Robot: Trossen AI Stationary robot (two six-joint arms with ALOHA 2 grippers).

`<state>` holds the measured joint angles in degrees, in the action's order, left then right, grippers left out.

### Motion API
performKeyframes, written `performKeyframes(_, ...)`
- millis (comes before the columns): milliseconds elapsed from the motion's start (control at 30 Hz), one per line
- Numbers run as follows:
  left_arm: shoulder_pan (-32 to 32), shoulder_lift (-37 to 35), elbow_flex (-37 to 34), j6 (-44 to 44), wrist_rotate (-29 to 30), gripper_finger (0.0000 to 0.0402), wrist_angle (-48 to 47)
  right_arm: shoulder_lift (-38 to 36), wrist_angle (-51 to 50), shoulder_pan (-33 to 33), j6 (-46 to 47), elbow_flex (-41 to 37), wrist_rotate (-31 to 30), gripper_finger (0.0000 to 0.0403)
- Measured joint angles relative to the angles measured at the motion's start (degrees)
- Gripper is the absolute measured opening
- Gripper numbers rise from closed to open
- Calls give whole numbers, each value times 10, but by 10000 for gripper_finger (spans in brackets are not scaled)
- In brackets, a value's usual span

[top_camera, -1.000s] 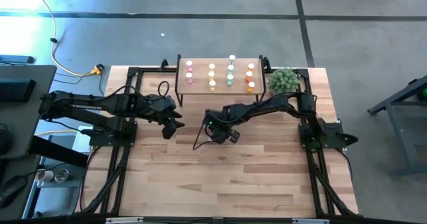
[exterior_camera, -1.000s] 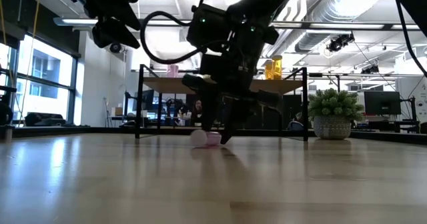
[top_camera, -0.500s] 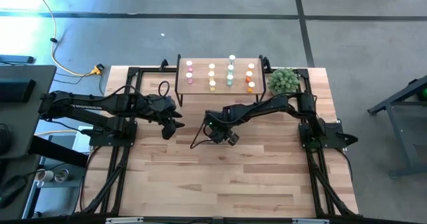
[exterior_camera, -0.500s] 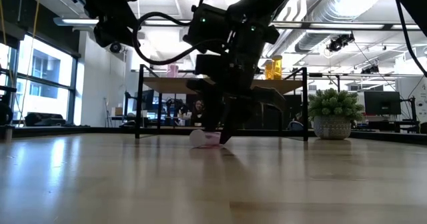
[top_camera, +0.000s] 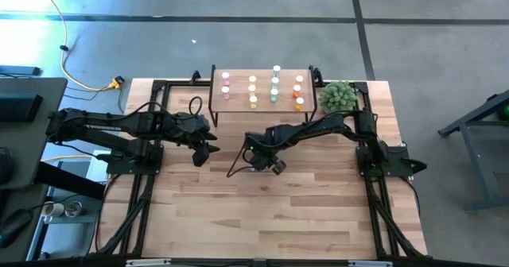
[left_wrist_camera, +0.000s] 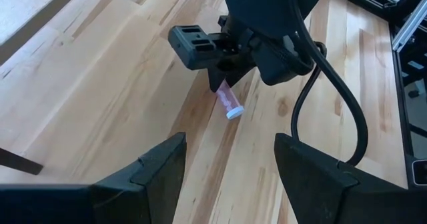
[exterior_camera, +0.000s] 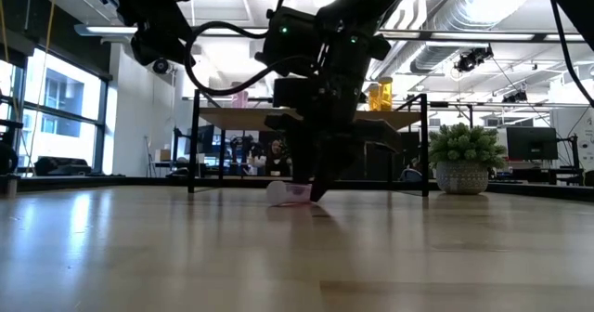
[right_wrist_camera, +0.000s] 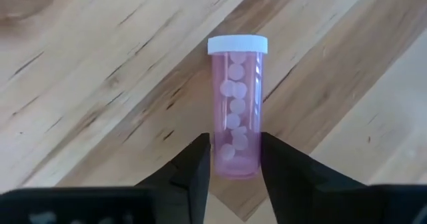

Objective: Pick and place medicine bottles onto shelf by color
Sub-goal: Put the pink pill bottle with the other pink pill bottles on the shelf

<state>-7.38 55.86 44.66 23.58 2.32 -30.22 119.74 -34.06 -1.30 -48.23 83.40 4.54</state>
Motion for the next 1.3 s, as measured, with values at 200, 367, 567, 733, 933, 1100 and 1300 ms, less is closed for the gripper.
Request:
performKeyframes(200, 0, 0, 0, 3, -2, 216, 0, 0, 0, 1, 0, 0, 1, 86)
performKeyframes(367, 0, 0, 0, 3, 0, 216, 0, 0, 0, 1, 0, 0, 2, 77)
performKeyframes(567, 0, 0, 0, -7, 26, 216, 0, 0, 10, -3, 32, 1, 2, 75)
performKeyframes(733, 0, 0, 0, -60, 62, 216, 0, -1, 5, -9, 95, 21, 2, 74)
performKeyframes(933, 0, 0, 0, -159, 126, 216, -2, -2, -2, -13, 185, 51, 0, 74)
performKeyframes(1100, 0, 0, 0, -239, 173, 216, -3, -2, -23, -13, 247, 79, -3, 74)
performKeyframes(1300, 0, 0, 0, -272, 178, 216, -5, -2, -41, -13, 274, 106, -14, 74)
